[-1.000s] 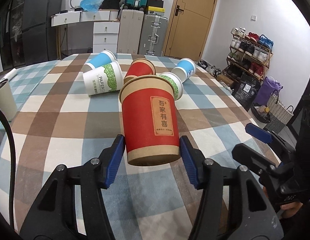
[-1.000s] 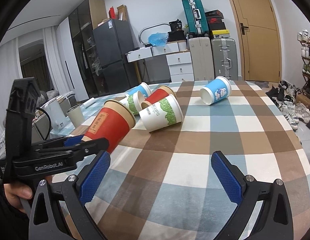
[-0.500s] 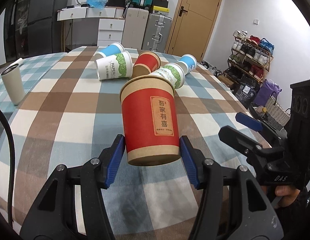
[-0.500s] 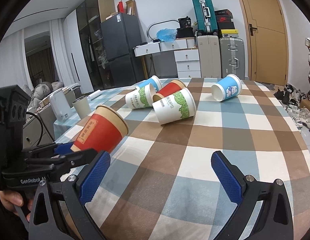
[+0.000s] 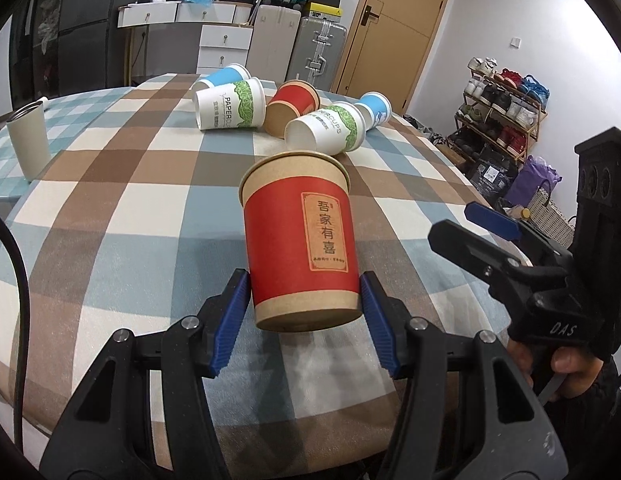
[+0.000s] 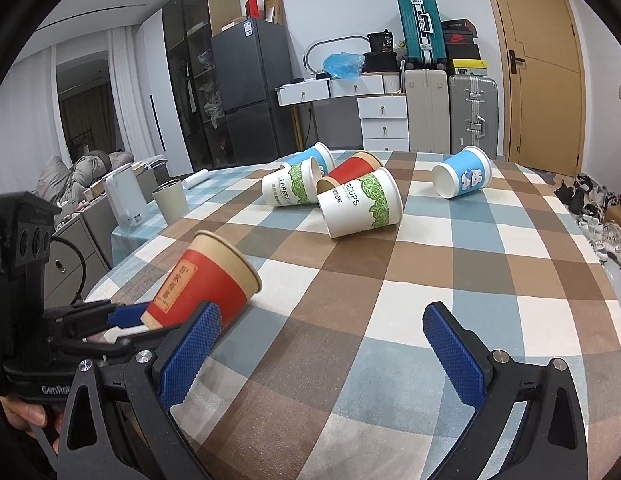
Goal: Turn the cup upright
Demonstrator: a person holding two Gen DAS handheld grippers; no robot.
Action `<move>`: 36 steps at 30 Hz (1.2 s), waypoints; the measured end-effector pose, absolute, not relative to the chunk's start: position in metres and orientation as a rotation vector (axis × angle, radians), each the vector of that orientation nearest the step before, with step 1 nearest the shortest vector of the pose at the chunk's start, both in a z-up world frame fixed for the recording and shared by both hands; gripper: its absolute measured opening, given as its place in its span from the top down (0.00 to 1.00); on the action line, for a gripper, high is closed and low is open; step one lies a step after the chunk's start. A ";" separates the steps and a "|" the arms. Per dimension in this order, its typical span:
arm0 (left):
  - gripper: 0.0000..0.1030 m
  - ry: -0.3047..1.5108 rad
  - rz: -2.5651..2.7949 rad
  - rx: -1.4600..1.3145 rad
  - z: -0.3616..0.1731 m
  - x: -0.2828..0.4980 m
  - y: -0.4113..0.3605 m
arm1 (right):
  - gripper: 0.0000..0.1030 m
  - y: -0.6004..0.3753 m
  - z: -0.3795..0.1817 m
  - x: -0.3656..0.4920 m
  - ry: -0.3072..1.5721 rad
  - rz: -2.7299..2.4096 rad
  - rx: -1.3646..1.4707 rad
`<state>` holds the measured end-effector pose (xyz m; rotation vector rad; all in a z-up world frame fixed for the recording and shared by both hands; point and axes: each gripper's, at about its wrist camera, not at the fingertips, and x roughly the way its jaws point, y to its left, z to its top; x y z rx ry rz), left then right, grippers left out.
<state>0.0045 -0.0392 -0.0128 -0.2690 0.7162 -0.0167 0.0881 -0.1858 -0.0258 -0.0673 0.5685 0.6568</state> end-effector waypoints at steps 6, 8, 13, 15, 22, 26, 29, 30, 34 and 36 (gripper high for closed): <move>0.48 0.725 -0.033 -0.256 -0.017 0.006 -0.049 | 0.00 -0.188 -0.026 0.090 0.574 0.655 -0.050; 0.48 0.729 -0.034 -0.256 -0.018 0.008 -0.050 | 0.00 -0.188 -0.026 0.090 0.576 0.657 -0.049; 0.48 0.726 -0.029 -0.252 -0.019 0.008 -0.051 | 0.00 -0.190 -0.027 0.091 0.581 0.658 -0.039; 0.47 0.730 -0.022 -0.245 -0.020 0.008 -0.051 | 0.00 -0.189 -0.027 0.091 0.581 0.657 -0.040; 0.26 0.727 -0.013 -0.265 -0.018 0.010 -0.037 | 0.00 -0.190 -0.027 0.091 0.581 0.657 -0.039; 0.18 0.685 0.007 -0.255 -0.009 0.008 -0.028 | 0.00 -0.190 -0.028 0.091 0.583 0.656 -0.032; 0.13 0.663 0.009 -0.244 -0.004 0.007 -0.022 | 0.00 -0.190 -0.027 0.090 0.583 0.656 -0.031; 0.12 0.647 0.010 -0.235 -0.001 0.006 -0.019 | 0.00 -0.189 -0.028 0.090 0.584 0.655 -0.032; 0.01 0.585 0.028 -0.201 0.007 0.002 -0.012 | 0.00 -0.188 -0.027 0.090 0.585 0.658 -0.042; 0.01 0.571 0.039 -0.183 0.010 0.002 -0.007 | 0.00 -0.187 -0.027 0.089 0.585 0.659 -0.044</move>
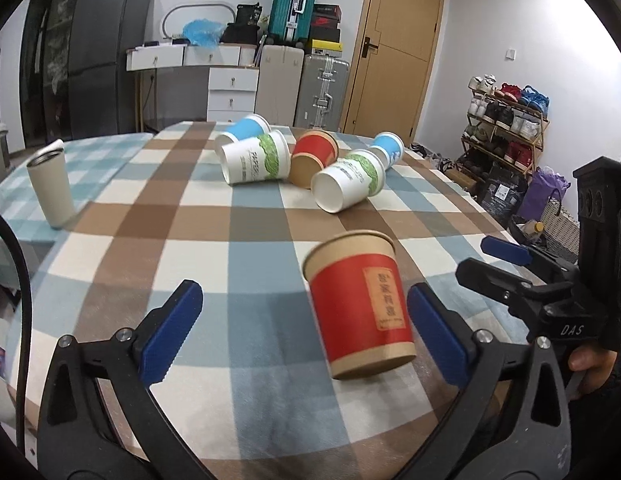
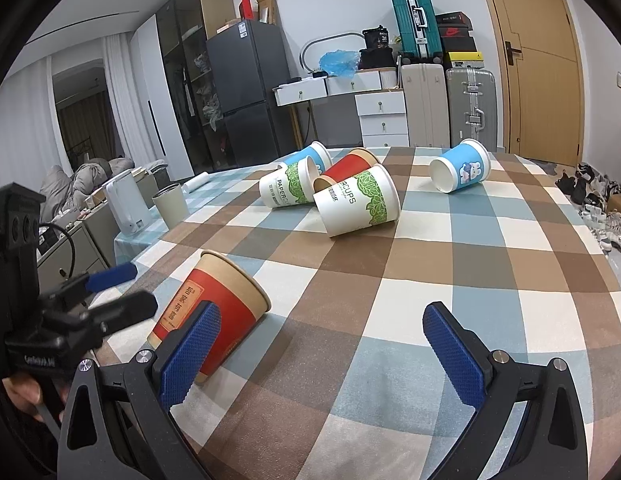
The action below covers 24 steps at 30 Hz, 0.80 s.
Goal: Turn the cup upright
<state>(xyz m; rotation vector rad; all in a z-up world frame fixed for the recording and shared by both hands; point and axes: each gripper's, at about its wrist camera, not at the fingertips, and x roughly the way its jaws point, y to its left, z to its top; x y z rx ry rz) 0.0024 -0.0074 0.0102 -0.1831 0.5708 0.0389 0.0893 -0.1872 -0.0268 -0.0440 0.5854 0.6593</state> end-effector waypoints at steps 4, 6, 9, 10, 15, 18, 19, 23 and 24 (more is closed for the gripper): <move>0.01 0.545 0.054 -0.178 0.011 0.003 0.005 | 0.00 -0.185 -0.026 0.090 0.588 0.660 -0.049; 0.01 0.532 0.058 -0.165 0.010 0.004 0.010 | 0.00 -0.183 -0.026 0.089 0.589 0.663 -0.051; 0.01 0.511 0.070 -0.141 0.008 0.006 0.018 | 0.00 -0.179 -0.025 0.090 0.595 0.675 -0.044; 0.01 0.507 0.073 -0.138 0.007 0.005 0.021 | 0.00 -0.178 -0.025 0.090 0.598 0.678 -0.043; 0.01 0.493 0.097 -0.120 0.000 0.006 0.029 | 0.00 -0.167 -0.025 0.090 0.606 0.692 -0.058; 0.01 0.499 0.103 -0.125 -0.004 0.007 0.033 | 0.00 -0.160 -0.025 0.091 0.612 0.697 -0.068; 0.01 0.503 0.105 -0.129 -0.006 0.008 0.035 | 0.00 -0.159 -0.025 0.091 0.614 0.699 -0.068; 0.01 0.513 0.089 -0.149 -0.010 0.010 0.038 | 0.00 -0.153 -0.025 0.093 0.631 0.706 -0.061; 0.01 0.511 0.088 -0.151 -0.010 0.010 0.039 | 0.00 -0.151 -0.025 0.094 0.638 0.706 -0.058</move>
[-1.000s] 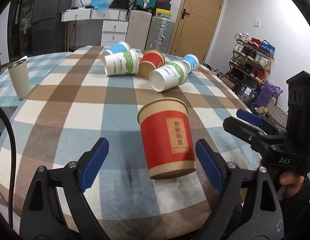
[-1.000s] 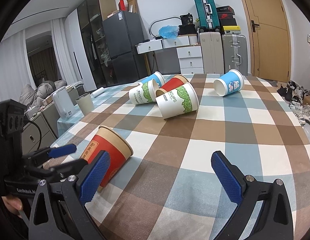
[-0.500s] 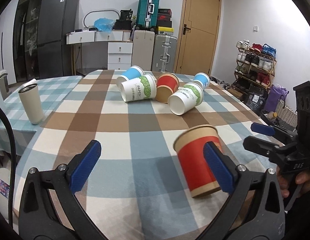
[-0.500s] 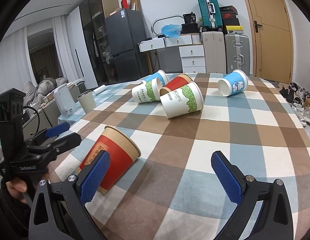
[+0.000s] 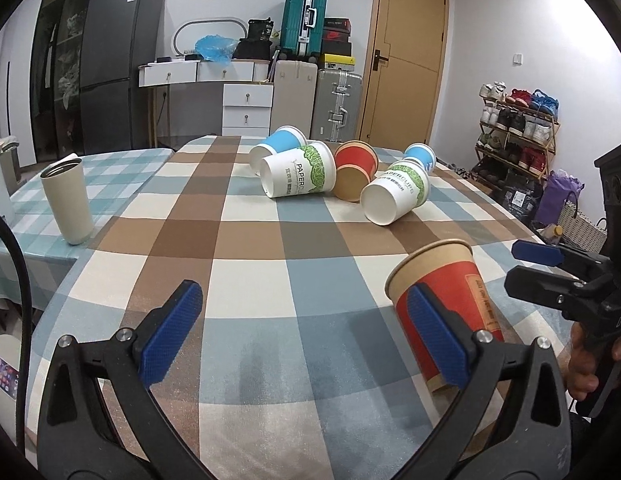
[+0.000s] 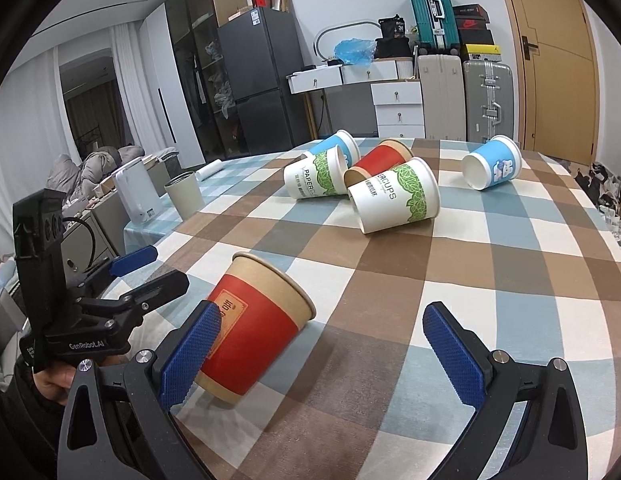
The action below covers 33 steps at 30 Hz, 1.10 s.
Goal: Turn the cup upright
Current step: 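Rotate the right gripper to turn the red cup rim-up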
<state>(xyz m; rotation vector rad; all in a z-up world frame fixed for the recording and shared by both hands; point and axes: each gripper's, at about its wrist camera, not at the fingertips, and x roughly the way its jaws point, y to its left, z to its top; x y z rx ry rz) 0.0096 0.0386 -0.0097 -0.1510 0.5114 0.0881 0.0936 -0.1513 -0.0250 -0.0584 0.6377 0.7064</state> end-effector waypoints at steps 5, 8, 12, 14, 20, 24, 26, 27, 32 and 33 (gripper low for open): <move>0.01 0.512 0.082 -0.152 -0.010 0.010 0.038 | 0.00 -0.147 -0.025 0.101 0.687 0.730 -0.023; 0.01 0.511 0.088 -0.152 -0.010 0.010 0.038 | 0.00 -0.141 -0.028 0.109 0.750 0.745 0.002; 0.01 0.508 0.101 -0.131 -0.010 0.008 0.038 | 0.00 -0.135 -0.033 0.121 0.832 0.776 0.062; 0.01 0.510 0.099 -0.134 -0.010 0.008 0.040 | 0.00 -0.131 -0.035 0.126 0.870 0.781 0.089; 0.01 0.509 0.096 -0.144 -0.011 0.007 0.041 | 0.02 -0.119 -0.040 0.136 0.969 0.813 0.129; 0.01 0.509 0.093 -0.140 -0.011 0.007 0.040 | 0.05 -0.114 -0.044 0.141 1.029 0.840 0.144; 0.01 0.509 0.092 -0.140 -0.011 0.007 0.040 | 0.05 -0.112 -0.046 0.142 1.045 0.848 0.155; 0.01 0.508 0.092 -0.141 -0.011 0.007 0.040 | 0.06 -0.111 -0.047 0.143 1.057 0.851 0.161; 0.01 0.508 0.093 -0.139 -0.011 0.007 0.040 | 0.23 -0.108 -0.053 0.151 1.126 0.864 0.198; 0.01 0.508 0.093 -0.138 -0.011 0.007 0.040 | 0.29 -0.107 -0.054 0.151 1.133 0.878 0.209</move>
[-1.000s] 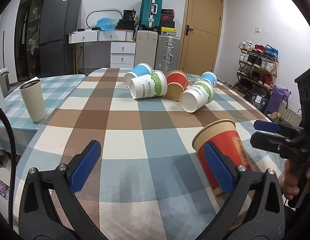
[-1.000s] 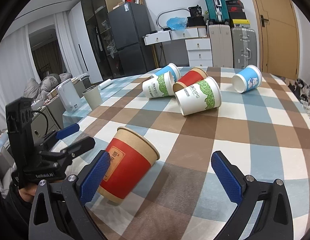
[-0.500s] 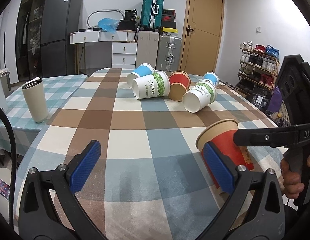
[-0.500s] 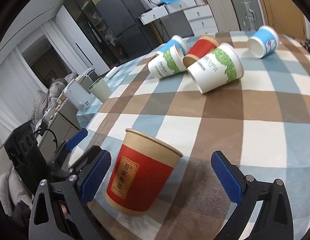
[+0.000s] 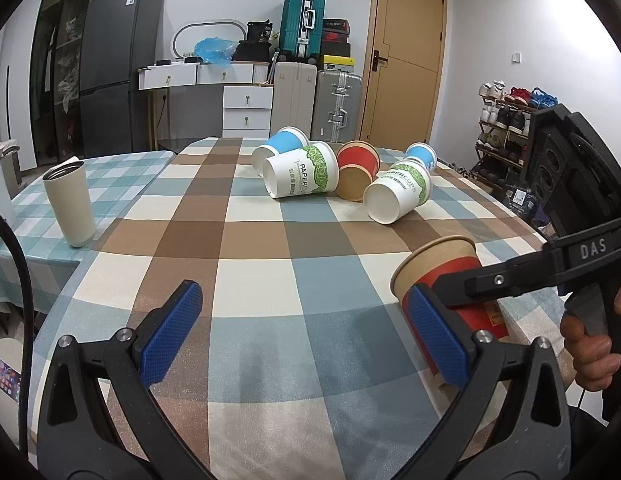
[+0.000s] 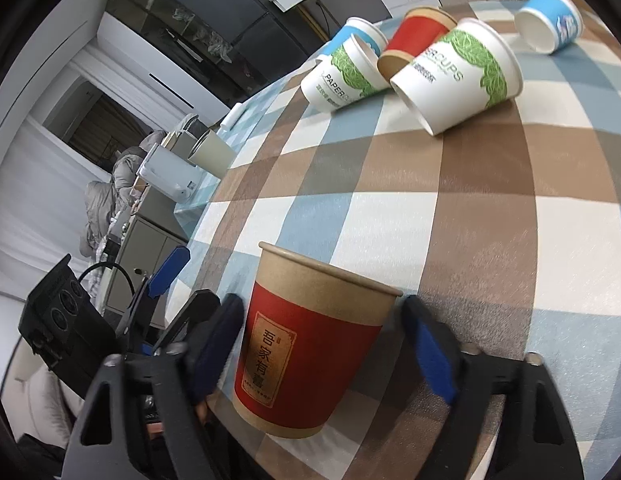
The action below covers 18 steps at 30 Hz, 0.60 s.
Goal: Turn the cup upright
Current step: 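Rotate the right gripper to turn the red cup rim-up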
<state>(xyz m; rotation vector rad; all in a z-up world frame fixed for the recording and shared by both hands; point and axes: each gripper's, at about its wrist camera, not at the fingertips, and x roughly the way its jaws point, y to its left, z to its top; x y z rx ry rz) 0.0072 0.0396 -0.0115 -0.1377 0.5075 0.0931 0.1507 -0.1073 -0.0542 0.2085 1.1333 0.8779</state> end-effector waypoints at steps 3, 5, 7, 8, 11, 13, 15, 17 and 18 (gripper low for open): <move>0.01 0.510 0.092 -0.139 -0.012 0.008 0.040 | 0.30 -0.109 -0.051 0.148 1.126 0.884 0.202; 0.01 0.509 0.094 -0.141 -0.011 0.007 0.040 | 0.30 -0.110 -0.049 0.146 1.111 0.886 0.196; 0.01 0.509 0.093 -0.141 -0.011 0.007 0.040 | 0.30 -0.112 -0.044 0.142 1.076 0.878 0.179; 0.01 0.508 0.093 -0.141 -0.011 0.007 0.040 | 0.30 -0.113 -0.041 0.141 1.055 0.868 0.162; 0.01 0.509 0.093 -0.142 -0.011 0.007 0.040 | 0.31 -0.114 -0.031 0.133 0.967 0.833 0.115; 0.01 0.508 0.094 -0.142 -0.011 0.007 0.040 | 0.31 -0.114 -0.025 0.128 0.899 0.797 0.074; 0.01 0.508 0.093 -0.142 -0.011 0.007 0.039 | 0.31 -0.111 -0.021 0.122 0.829 0.761 0.017; 0.01 0.509 0.093 -0.142 -0.011 0.007 0.040 | 0.31 -0.105 -0.018 0.118 0.779 0.735 -0.034; 0.01 0.509 0.092 -0.141 -0.011 0.007 0.040 | 0.31 -0.102 -0.017 0.115 0.752 0.725 -0.061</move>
